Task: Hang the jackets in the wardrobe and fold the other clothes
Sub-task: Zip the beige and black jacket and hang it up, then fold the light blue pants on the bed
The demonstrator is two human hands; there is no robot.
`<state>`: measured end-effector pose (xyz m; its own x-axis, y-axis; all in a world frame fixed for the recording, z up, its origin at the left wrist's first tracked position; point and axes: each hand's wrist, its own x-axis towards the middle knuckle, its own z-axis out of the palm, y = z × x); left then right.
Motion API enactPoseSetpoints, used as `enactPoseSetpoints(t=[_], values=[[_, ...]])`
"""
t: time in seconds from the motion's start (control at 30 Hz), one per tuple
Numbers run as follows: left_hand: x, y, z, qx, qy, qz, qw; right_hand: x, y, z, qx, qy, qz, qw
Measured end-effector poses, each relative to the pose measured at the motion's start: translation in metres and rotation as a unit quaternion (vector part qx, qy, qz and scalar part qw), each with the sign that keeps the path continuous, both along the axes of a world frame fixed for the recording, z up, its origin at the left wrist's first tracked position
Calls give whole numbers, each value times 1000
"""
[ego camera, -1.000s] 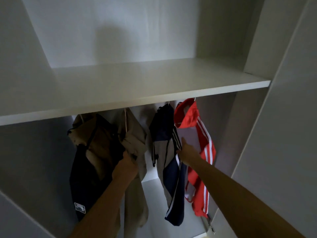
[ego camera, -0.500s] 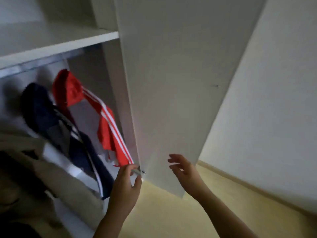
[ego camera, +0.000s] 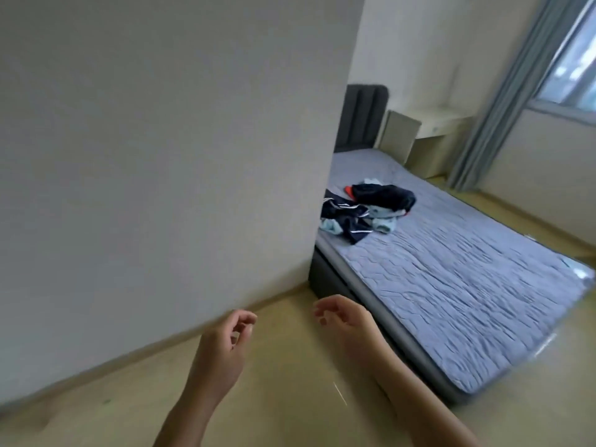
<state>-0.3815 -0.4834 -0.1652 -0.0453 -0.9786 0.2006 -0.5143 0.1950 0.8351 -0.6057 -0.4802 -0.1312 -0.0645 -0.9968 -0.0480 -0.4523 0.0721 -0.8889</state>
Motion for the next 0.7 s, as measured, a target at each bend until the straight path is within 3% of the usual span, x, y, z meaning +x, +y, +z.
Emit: enactPoseSetpoints(t=[0.23, 0.43, 0.7], values=[[-157, -133, -12, -1, -14, -160, 987, -145, -75, -17, -7, -22, -134, 991], [-249, -277, -41, 25, -29, -232, 972, -226, -195, -46, 14, -22, -192, 981], [-374, -457, -34, 55, -90, -315, 943, -329, -347, -43, 40, -32, -263, 964]])
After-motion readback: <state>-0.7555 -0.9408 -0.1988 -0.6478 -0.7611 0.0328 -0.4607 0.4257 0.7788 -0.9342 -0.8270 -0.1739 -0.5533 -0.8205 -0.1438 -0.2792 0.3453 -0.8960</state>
